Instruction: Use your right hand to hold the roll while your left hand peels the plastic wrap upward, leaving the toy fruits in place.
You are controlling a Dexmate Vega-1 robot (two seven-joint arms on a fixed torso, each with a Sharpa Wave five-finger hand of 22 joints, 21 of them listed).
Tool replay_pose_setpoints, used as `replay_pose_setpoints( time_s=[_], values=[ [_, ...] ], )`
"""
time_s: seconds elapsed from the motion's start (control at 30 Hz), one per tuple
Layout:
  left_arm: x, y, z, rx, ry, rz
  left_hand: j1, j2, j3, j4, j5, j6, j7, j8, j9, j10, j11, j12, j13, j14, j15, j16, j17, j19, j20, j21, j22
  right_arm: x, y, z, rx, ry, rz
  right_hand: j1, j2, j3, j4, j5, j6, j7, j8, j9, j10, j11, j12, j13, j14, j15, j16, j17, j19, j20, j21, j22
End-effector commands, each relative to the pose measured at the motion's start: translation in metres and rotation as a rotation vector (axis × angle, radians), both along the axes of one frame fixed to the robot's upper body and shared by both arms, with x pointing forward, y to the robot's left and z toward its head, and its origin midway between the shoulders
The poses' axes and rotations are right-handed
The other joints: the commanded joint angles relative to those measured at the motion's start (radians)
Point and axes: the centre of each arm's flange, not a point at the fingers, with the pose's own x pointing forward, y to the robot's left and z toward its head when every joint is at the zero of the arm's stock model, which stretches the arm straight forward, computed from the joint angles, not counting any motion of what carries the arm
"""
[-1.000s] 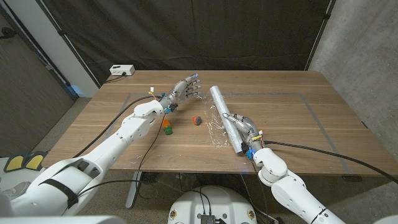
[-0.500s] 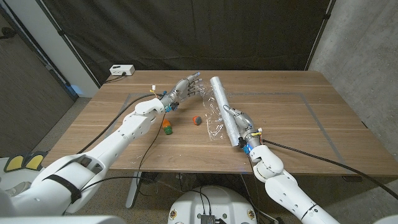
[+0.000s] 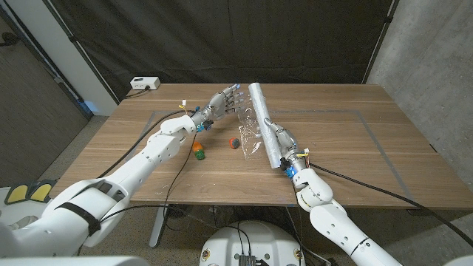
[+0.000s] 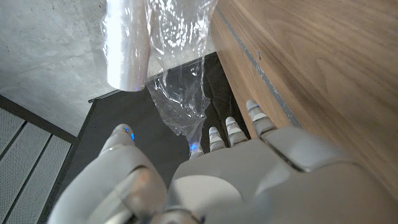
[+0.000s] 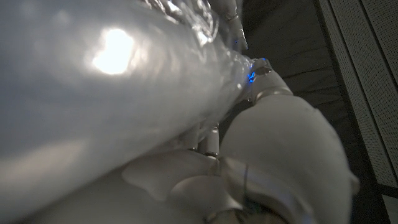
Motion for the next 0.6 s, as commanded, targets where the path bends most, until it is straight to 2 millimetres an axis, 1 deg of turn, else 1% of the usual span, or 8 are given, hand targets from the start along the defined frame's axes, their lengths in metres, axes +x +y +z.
replay_pose_setpoints(
  time_s=[0.03, 0.17, 0.33, 0.37, 0.47, 0.5, 0.53, 0.6],
  values=[
    [-0.0023, -0.0083, 0.0077, 0.095, -0.014, -0.106, 0.010, -0.022, -0.010, -0.010, 0.009, -0.018, 0.010, 0.002, 0.004, -0.010, 0.006, 0.000, 0.006, 0.001, 0.003, -0.001, 0.002, 0.008, 0.017, 0.002, 0.002, 0.0036, 0.0078, 0.0069, 0.015, -0.010, 0.016, 0.115, 0.123, 0.042, 0.010, 0.005, 0.144, -0.145, 0.003, 0.004, 0.186, -0.183, -0.001, 0.004, 0.162, -0.219, 0.008, 0.005, 0.000, -0.078, 0.009, 0.004],
    [-0.0022, -0.0099, 0.0085, 0.106, -0.017, -0.141, 0.037, -0.027, -0.009, -0.025, 0.016, -0.014, 0.025, 0.010, 0.005, -0.002, 0.020, 0.006, 0.006, 0.014, 0.000, 0.004, -0.001, 0.031, 0.016, 0.010, 0.001, 0.0038, 0.0074, 0.0068, 0.029, -0.010, 0.009, 0.114, 0.123, 0.042, 0.009, 0.006, 0.144, -0.145, 0.003, 0.005, 0.186, -0.182, -0.002, 0.006, 0.161, -0.219, 0.006, 0.006, -0.002, -0.079, 0.014, 0.004],
    [-0.0027, -0.0112, 0.0102, 0.118, -0.016, -0.175, 0.132, -0.021, 0.009, -0.072, 0.030, -0.029, 0.049, 0.016, 0.007, 0.015, 0.042, 0.015, 0.005, 0.084, -0.011, 0.020, -0.007, 0.141, 0.012, 0.049, 0.004, 0.0038, 0.0071, 0.0071, 0.050, -0.009, 0.020, 0.112, 0.123, 0.042, 0.008, 0.007, 0.143, -0.146, 0.001, 0.006, 0.186, -0.178, -0.004, 0.009, 0.158, -0.219, 0.001, 0.004, -0.007, -0.080, 0.025, 0.004],
    [-0.0029, -0.0115, 0.0107, 0.120, -0.017, -0.177, 0.171, -0.004, 0.022, -0.087, 0.032, -0.004, 0.066, 0.027, 0.008, 0.025, 0.049, 0.017, 0.004, 0.106, -0.018, 0.021, -0.008, 0.168, 0.016, 0.058, 0.005, 0.0040, 0.0076, 0.0072, 0.057, -0.008, 0.027, 0.111, 0.123, 0.042, 0.008, 0.007, 0.143, -0.146, 0.001, 0.006, 0.185, -0.178, -0.005, 0.009, 0.156, -0.219, 0.000, 0.003, -0.008, -0.080, 0.027, 0.004],
    [-0.0036, -0.0123, 0.0124, 0.128, -0.016, -0.167, 0.253, 0.037, 0.051, -0.109, 0.020, 0.096, 0.092, 0.056, 0.008, 0.131, 0.042, 0.045, 0.003, 0.244, -0.050, 0.046, -0.008, 0.275, -0.048, 0.101, 0.011, 0.0050, 0.0091, 0.0069, 0.075, -0.004, 0.048, 0.109, 0.123, 0.042, 0.008, 0.007, 0.139, -0.147, -0.001, 0.007, 0.183, -0.177, -0.007, 0.012, 0.152, -0.219, -0.006, -0.001, -0.010, -0.080, 0.034, 0.003],
    [-0.0041, -0.0125, 0.0132, 0.135, -0.020, -0.157, 0.279, 0.058, 0.061, -0.111, 0.012, 0.167, 0.098, 0.074, 0.009, 0.199, 0.029, 0.059, 0.003, 0.318, -0.069, 0.057, -0.007, 0.338, -0.081, 0.130, 0.014, 0.0054, 0.0094, 0.0067, 0.077, -0.002, 0.056, 0.109, 0.123, 0.042, 0.007, 0.008, 0.138, -0.148, -0.002, 0.007, 0.182, -0.179, -0.008, 0.012, 0.151, -0.219, -0.008, -0.002, -0.010, -0.081, 0.035, 0.003],
    [-0.0053, -0.0125, 0.0142, 0.139, -0.024, -0.137, 0.293, 0.075, 0.068, -0.108, 0.007, 0.208, 0.107, 0.083, 0.009, 0.245, 0.024, 0.068, 0.003, 0.386, -0.087, 0.073, -0.005, 0.375, -0.096, 0.148, 0.017, 0.0061, 0.0104, 0.0062, 0.086, 0.003, 0.074, 0.107, 0.123, 0.042, 0.008, 0.008, 0.137, -0.147, -0.002, 0.007, 0.181, -0.178, -0.009, 0.013, 0.144, -0.218, -0.015, -0.007, -0.010, -0.081, 0.039, 0.002],
    [-0.0062, -0.0125, 0.0148, 0.139, -0.024, -0.117, 0.313, 0.094, 0.073, -0.102, -0.004, 0.372, 0.125, 0.129, 0.012, 0.389, -0.006, 0.091, 0.003, 0.552, -0.140, 0.096, -0.004, 0.487, -0.161, 0.213, 0.027, 0.0067, 0.0112, 0.0057, 0.095, 0.005, 0.093, 0.103, 0.122, 0.042, 0.008, 0.008, 0.127, -0.147, -0.007, 0.008, 0.172, -0.182, -0.015, 0.016, 0.140, -0.218, -0.021, -0.011, -0.006, -0.080, 0.048, 0.000]
  ],
)
